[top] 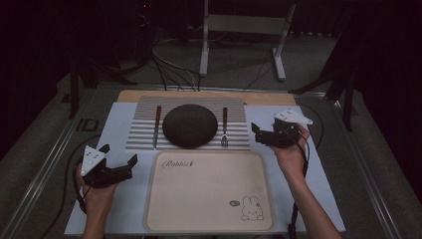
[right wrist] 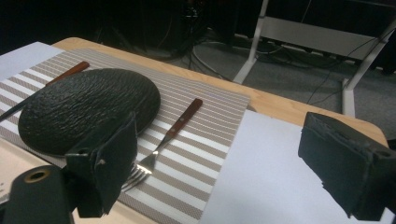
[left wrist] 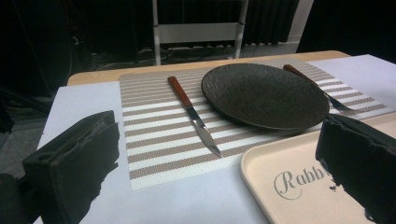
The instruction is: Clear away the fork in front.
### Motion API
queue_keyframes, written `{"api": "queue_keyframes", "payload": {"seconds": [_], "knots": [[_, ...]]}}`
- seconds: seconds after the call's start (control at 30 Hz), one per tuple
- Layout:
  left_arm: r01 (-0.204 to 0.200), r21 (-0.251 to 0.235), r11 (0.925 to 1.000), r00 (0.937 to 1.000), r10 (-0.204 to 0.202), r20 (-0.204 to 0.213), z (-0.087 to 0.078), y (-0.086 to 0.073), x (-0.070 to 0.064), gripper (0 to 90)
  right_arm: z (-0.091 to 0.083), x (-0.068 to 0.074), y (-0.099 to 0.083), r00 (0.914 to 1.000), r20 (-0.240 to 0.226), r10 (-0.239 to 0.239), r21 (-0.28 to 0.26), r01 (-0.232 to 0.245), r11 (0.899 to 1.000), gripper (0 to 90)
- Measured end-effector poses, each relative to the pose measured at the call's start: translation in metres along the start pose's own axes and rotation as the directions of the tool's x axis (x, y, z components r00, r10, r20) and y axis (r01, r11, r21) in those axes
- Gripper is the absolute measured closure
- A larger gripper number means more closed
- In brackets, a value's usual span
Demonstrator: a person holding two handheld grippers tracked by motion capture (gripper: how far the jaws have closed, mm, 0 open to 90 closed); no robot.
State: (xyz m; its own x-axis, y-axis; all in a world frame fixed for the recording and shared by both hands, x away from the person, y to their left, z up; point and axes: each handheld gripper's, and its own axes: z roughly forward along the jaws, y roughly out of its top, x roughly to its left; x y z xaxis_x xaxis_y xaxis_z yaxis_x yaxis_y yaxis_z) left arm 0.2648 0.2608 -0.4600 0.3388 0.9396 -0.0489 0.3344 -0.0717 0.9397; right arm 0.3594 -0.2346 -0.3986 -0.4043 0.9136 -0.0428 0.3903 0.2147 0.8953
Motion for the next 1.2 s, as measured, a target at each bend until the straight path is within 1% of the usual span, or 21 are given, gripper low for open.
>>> {"api": "queue_keyframes", "payload": {"seconds": [0.23,0.4,0.6,0.7,0.73,0.87,1.07,1.2], "knots": [[0.000,0.001,1.0000,1.0000,0.000,-0.001,0.000,0.000,0.000,0.2,0.013,0.005,0.008,0.9999,-0.011,0.006,0.011,-0.006,1.000,11.7],[0.004,-0.003,1.0000,1.0000,-0.004,-0.002,0.000,0.000,0.001,0.2,0.023,0.011,0.014,0.9998,-0.019,-0.004,0.022,0.004,1.000,11.7],[0.002,-0.005,1.0000,1.0000,-0.002,-0.001,0.000,0.000,0.001,0.2,0.029,0.020,0.021,0.9994,-0.033,-0.013,0.014,0.014,1.000,11.7],[0.002,-0.006,1.0000,1.0000,-0.002,-0.002,0.000,0.000,0.001,0.2,0.032,0.021,0.022,0.9993,-0.034,-0.015,0.017,0.016,1.000,11.7],[0.002,-0.006,1.0000,1.0000,-0.002,-0.003,0.000,0.000,0.001,0.2,0.036,0.023,0.025,0.9993,-0.034,-0.015,0.015,0.015,1.000,11.7],[0.001,-0.006,1.0000,1.0000,-0.001,-0.003,0.000,0.000,0.001,0.2,0.041,0.025,0.030,0.9994,-0.031,-0.018,0.015,0.018,1.000,11.8],[0.000,-0.007,1.0000,1.0000,0.000,-0.005,0.000,0.000,0.001,0.2,0.055,0.030,0.037,0.9993,-0.022,-0.029,0.028,0.030,0.999,11.8],[-0.003,-0.003,1.0000,1.0000,0.003,-0.005,0.001,0.000,0.001,0.2,0.063,0.032,0.038,0.9995,-0.023,-0.020,0.034,0.021,0.999,11.8]]}}
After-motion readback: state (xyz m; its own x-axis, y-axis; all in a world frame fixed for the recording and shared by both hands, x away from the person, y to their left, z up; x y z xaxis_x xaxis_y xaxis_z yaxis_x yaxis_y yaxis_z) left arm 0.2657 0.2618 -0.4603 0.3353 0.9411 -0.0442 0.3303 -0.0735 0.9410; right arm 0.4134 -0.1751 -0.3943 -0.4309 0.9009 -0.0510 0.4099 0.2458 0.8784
